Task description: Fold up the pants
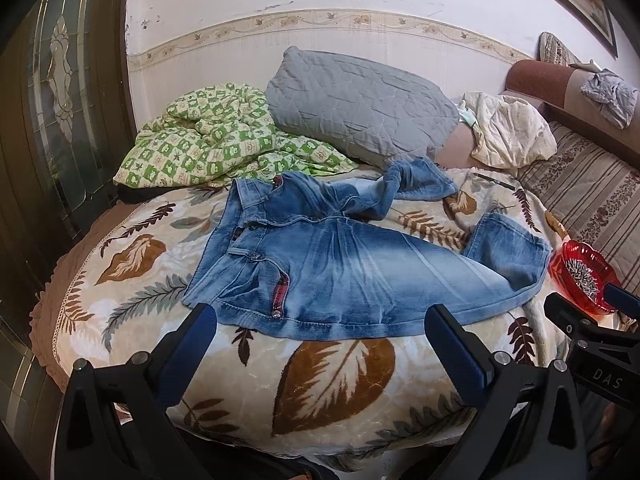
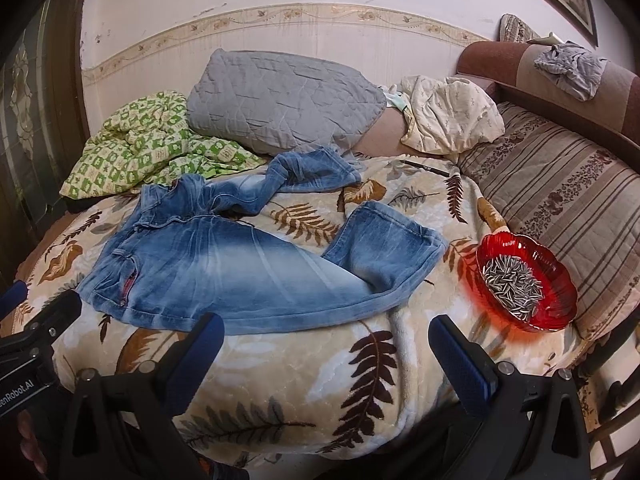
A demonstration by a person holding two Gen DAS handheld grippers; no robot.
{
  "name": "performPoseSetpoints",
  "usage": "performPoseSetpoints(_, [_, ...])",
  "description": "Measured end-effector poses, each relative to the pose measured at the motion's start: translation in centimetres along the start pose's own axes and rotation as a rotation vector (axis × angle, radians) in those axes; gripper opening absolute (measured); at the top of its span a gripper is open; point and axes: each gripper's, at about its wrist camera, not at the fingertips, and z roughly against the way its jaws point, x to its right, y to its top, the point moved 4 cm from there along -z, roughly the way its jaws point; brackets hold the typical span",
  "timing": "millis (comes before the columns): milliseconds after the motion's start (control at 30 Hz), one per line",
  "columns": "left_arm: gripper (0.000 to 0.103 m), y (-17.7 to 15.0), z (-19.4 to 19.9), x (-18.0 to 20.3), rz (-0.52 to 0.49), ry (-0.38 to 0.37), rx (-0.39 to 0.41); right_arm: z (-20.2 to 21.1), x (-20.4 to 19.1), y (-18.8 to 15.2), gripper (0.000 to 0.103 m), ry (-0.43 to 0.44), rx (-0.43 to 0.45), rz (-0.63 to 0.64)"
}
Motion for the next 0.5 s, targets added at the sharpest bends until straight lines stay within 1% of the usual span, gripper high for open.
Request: performPoseSetpoints(500, [0.103,0.12,-0.18,0.37,-0.01,-0.005,-0.007,-0.18,-0.05,-0.03,0.103,-0.004,-0.005,0.003])
